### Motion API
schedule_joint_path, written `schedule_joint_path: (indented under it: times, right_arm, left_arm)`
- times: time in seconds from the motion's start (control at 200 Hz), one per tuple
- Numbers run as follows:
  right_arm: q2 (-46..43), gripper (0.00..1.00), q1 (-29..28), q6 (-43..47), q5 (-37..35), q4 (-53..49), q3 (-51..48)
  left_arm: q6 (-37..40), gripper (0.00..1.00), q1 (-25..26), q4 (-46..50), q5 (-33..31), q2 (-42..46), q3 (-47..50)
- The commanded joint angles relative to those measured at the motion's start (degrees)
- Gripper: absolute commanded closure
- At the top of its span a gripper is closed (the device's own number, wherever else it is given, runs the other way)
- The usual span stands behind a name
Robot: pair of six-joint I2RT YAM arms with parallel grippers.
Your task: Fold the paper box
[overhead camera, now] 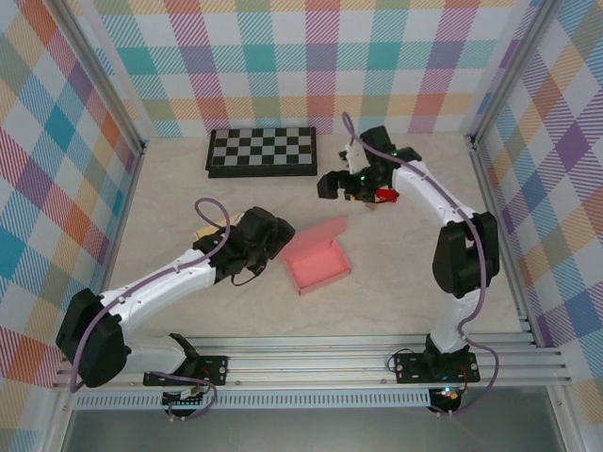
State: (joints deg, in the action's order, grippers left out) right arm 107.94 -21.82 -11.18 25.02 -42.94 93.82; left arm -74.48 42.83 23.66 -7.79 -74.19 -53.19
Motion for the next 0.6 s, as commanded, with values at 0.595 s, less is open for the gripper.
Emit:
schedule_joint_path:
  times: [0.595]
  right_arm:
    - [-11.9, 0.0, -2.2, -9.6, -5.9, 0.7, -15.7]
  left_arm:
    - [7.8, 0.14, 4.8, 3.7, -9.2, -4.5, -8.5]
